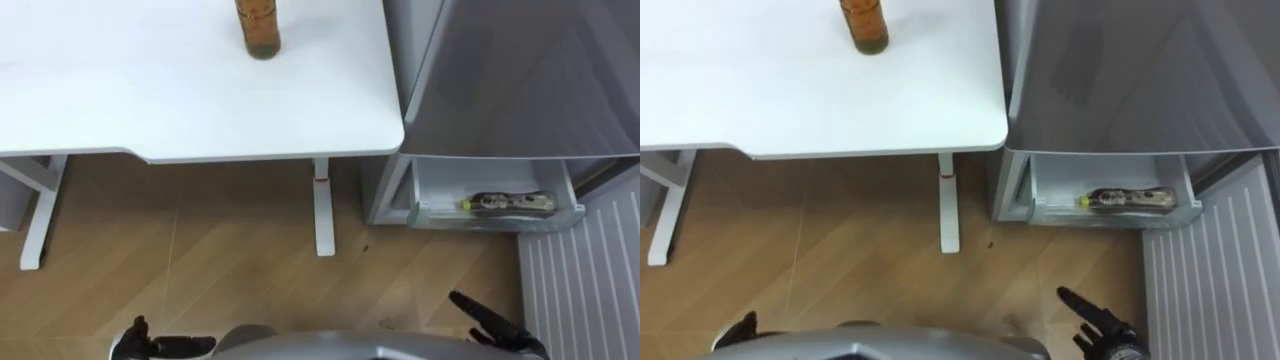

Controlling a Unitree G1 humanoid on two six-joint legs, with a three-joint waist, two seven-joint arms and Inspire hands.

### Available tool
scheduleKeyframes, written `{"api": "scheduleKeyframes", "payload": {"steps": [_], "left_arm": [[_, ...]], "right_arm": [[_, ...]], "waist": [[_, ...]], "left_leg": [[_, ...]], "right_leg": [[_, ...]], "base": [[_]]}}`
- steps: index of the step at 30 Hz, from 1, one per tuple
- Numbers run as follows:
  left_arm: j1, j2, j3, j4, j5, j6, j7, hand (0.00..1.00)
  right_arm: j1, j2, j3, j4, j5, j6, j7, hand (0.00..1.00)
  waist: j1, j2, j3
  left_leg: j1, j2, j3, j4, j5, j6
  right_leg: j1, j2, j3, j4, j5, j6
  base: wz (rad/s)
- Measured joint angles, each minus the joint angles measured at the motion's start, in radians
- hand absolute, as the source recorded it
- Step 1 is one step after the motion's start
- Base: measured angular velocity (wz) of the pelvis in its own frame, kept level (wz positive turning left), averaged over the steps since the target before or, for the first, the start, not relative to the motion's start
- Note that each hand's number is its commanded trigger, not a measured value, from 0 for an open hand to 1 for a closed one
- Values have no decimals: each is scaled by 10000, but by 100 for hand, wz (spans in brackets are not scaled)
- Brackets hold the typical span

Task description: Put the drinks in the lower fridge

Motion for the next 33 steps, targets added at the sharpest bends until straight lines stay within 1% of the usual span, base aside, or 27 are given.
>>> {"api": "scheduleKeyframes", "payload": {"steps": [2, 4, 6, 7, 9, 11, 13, 16, 19, 22, 26, 29, 33], "left_arm": [[37, -18, 0, 8, 1, 0, 1, 0], [87, -47, 22, 4, -11, 0, 2, 0], [110, -135, 122, 12, -17, 1, 2, 0], [113, -211, 192, 27, -56, 2, 2, 0], [105, -297, 233, 206, -101, 21, 2, 0], [106, -345, 311, 250, -85, 80, -21, 0], [99, -397, 503, 249, -75, 82, -39, 0], [134, -410, 653, 251, -18, 84, -68, 0], [175, -417, 650, 251, -9, 95, -73, 0], [190, -432, 649, 251, 0, 114, -76, 0], [194, -479, 575, 251, 503, 113, -73, 0], [133, -593, 578, 252, 878, 102, -70, 0], [50, -598, 579, 233, 1074, 78, 9, 0]], "right_arm": [[53, 59, 229, 72, -1005, 3, -129, 0], [149, 144, 242, 122, -1446, 3, -229, 0], [179, 221, 235, 198, -1850, 1, -289, 0], [178, 247, 239, 202, -2119, 0, -344, 0], [162, 246, 262, 182, -2374, -12, -448, 0], [159, 244, 232, 165, -2841, -16, -639, 0], [111, 243, 232, 135, -3058, -13, -754, 0], [65, 259, 228, 137, -3301, -13, -843, 0], [72, 293, 227, 105, -3355, -13, -956, 0], [78, 294, 229, -64, -3735, -13, -1030, 0], [34, 296, 251, -203, -4467, -59, -1133, 0], [37, 317, 268, -205, -4601, -190, -1198, 0], [32, 414, 272, -181, -4619, -237, -1453, 0]], "waist": [[-17, -2, 15], [-35, 34, 59], [-69, 29, 67], [-127, 28, 64], [-106, 49, 46], [-135, 43, -32], [-134, 60, -50], [-138, 77, -43], [-147, 89, -38], [-149, 77, -37], [-148, 78, -37], [-151, 70, -34], [-173, -7, -49]], "left_leg": [[80, 1, 32, -37, -4, -5], [200, 0, 35, -65, -17, -17], [256, 0, 37, -62, -53, -47], [263, 0, 49, -52, -74, -69], [287, 0, 102, -60, -83, -75], [302, 1, 103, -56, -61, -27], [309, 2, 89, -21, -85, -21], [395, 2, 86, -30, -114, -31], [575, 33, 94, -72, -192, -61], [583, 45, 99, -71, -212, -90], [614, 45, 97, -124, -188, -68], [621, 46, 98, -154, -181, -72], [580, 45, 97, -170, -182, -73]], "right_leg": [[29, -3, 34, 8, 1, -1], [147, -1, 32, -11, 0, 0], [214, 0, 39, -41, -11, 5], [237, 0, 51, -82, -13, 7], [245, 14, 135, -141, -10, 7], [252, 15, 153, -134, -8, 7], [291, 16, 144, -124, -8, 7], [379, 18, 146, -133, -8, 7], [564, 44, 150, -141, -15, 16], [568, 57, 153, -134, -13, 14], [563, 68, 175, -132, -10, 9], [564, 77, 180, -133, -10, 9], [511, 81, 171, -133, -10, 9]], "base": [[-5], [-2], [0], [-7], [-8], [0], [0], [0], [-1], [0], [0], [0], [0]]}}
